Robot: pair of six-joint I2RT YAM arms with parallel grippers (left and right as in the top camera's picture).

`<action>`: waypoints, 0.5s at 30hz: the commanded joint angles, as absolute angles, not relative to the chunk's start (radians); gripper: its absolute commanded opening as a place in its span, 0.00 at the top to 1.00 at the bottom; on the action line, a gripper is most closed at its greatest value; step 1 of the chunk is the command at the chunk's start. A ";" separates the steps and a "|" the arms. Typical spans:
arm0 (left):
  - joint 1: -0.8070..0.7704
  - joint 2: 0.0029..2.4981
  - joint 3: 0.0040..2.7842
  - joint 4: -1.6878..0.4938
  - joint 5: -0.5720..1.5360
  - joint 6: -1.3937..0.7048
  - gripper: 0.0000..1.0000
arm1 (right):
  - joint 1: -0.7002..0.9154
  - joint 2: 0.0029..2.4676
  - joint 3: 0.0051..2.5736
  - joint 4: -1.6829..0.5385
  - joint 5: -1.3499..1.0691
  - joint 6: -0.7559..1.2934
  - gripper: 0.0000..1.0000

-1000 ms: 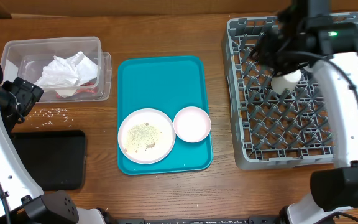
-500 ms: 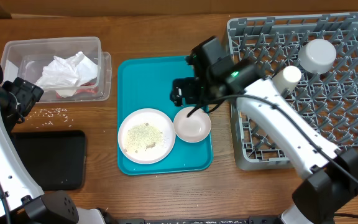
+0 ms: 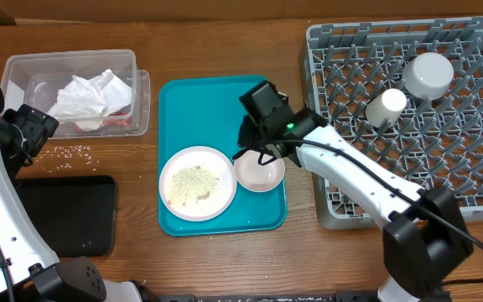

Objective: Sort waste into correct bins and load items into the dishwasher
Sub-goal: 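Reach the right gripper back to the small white bowl on the tray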

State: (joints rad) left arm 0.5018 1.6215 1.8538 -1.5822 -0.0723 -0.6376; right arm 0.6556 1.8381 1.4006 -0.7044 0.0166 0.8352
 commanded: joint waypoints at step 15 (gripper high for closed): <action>0.504 1.610 1.854 -1.584 -0.077 -0.651 0.00 | 0.675 1.954 1.395 -0.686 -0.030 1.075 0.61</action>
State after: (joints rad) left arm 0.5018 1.6215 1.8538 -1.5822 -0.0723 -0.6376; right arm 0.6701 1.9308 1.4002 -0.6899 -0.0013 1.0420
